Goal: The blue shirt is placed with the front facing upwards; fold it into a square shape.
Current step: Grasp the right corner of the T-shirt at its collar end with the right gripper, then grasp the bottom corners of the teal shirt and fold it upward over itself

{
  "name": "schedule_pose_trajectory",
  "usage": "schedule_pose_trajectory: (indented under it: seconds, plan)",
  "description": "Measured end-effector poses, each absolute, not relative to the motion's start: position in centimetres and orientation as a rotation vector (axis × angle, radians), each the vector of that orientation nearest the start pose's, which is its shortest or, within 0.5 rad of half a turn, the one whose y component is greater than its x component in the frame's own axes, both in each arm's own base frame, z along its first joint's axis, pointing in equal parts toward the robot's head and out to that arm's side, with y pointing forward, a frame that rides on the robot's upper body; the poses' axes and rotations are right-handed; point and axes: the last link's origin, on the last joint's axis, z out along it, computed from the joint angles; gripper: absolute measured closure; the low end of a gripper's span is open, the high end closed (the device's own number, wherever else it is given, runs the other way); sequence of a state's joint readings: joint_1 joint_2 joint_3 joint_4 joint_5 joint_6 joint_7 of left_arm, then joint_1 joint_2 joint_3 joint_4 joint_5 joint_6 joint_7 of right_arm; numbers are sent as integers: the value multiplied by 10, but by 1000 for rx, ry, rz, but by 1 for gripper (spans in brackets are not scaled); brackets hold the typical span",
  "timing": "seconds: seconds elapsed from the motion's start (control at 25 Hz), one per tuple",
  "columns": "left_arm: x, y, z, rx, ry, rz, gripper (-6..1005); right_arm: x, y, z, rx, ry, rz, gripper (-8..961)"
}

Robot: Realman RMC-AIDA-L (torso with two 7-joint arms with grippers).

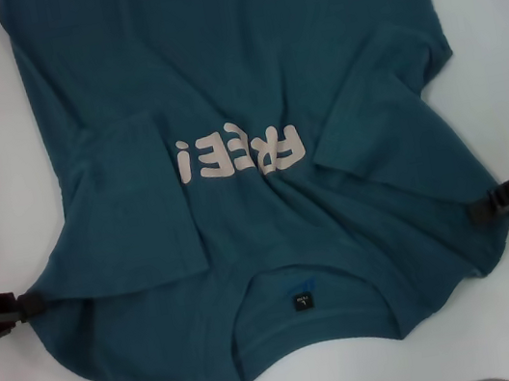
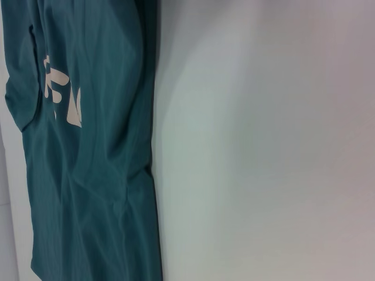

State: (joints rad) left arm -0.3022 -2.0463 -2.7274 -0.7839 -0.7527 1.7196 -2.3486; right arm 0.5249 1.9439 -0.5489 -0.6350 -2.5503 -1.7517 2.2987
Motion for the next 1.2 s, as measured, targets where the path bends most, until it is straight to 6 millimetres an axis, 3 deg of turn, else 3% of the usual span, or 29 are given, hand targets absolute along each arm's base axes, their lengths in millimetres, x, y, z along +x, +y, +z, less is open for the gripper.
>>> schedule_pose_trajectory:
  seconds: [0.6, 1.04, 1.2]
  plan:
    - [-365, 232, 42, 2157, 2394, 582, 947, 337, 278, 47, -2346, 2085, 125, 469]
    - [-365, 231, 42, 2166, 2375, 547, 946, 343, 276, 52, -2335, 2084, 52, 920]
    - [-364, 227, 45, 2177, 2337, 483, 946, 348, 273, 64, -2323, 2068, -56, 928]
